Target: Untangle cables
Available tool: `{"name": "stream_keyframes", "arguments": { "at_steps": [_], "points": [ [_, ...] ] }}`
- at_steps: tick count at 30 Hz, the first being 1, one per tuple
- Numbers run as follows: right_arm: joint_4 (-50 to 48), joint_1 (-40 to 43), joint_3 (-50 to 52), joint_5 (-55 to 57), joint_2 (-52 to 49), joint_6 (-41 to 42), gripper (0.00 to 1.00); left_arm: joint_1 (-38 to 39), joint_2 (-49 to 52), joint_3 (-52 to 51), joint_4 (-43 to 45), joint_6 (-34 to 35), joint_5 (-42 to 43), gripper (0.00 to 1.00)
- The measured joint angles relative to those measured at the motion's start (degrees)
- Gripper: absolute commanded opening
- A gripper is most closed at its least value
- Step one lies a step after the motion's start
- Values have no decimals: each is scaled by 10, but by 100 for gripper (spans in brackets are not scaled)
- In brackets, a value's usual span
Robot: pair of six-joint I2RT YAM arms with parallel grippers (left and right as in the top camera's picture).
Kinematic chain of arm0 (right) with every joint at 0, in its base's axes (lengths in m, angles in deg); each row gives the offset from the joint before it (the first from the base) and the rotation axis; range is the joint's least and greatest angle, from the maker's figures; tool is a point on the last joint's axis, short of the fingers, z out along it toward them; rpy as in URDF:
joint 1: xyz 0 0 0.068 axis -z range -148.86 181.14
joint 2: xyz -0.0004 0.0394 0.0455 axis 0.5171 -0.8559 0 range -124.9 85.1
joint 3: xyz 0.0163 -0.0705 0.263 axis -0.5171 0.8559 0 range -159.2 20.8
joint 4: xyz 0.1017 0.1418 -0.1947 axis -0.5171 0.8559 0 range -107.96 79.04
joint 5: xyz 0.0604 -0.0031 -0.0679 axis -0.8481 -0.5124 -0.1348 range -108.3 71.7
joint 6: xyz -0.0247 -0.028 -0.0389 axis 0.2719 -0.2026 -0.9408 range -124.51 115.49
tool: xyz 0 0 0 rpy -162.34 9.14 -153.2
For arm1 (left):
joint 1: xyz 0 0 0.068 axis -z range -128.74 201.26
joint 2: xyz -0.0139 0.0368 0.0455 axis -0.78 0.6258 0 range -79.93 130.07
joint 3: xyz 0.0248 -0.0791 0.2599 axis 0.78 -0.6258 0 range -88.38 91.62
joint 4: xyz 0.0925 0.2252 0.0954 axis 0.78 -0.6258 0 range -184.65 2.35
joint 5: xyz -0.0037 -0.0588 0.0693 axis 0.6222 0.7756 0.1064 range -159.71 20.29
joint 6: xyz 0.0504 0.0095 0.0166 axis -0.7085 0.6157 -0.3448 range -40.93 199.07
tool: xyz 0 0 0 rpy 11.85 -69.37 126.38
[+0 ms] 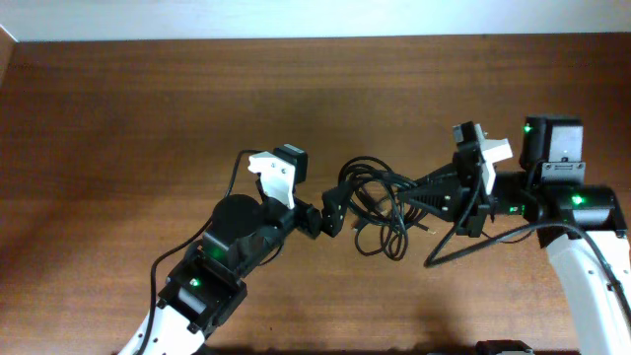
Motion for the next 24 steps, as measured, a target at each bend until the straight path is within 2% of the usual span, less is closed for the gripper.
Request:
{"name": "stream_keyframes", "arguments": {
  "at_steps": [6, 13, 20, 24],
  "points": [
    [0, -22, 0, 0, 0, -1, 4, -1, 0, 0, -39, 3, 17, 99],
    [-16, -109, 0, 3, 4, -1, 4, -1, 41, 2, -152, 3, -48, 99],
    [-17, -102, 0, 14, 4, -1, 4, -1, 110, 3, -196, 3, -51, 99],
    [-16, -37, 1, 19, 3, 20, 4, -12, 110, 7, -237, 3, -58, 98]
  ]
}}
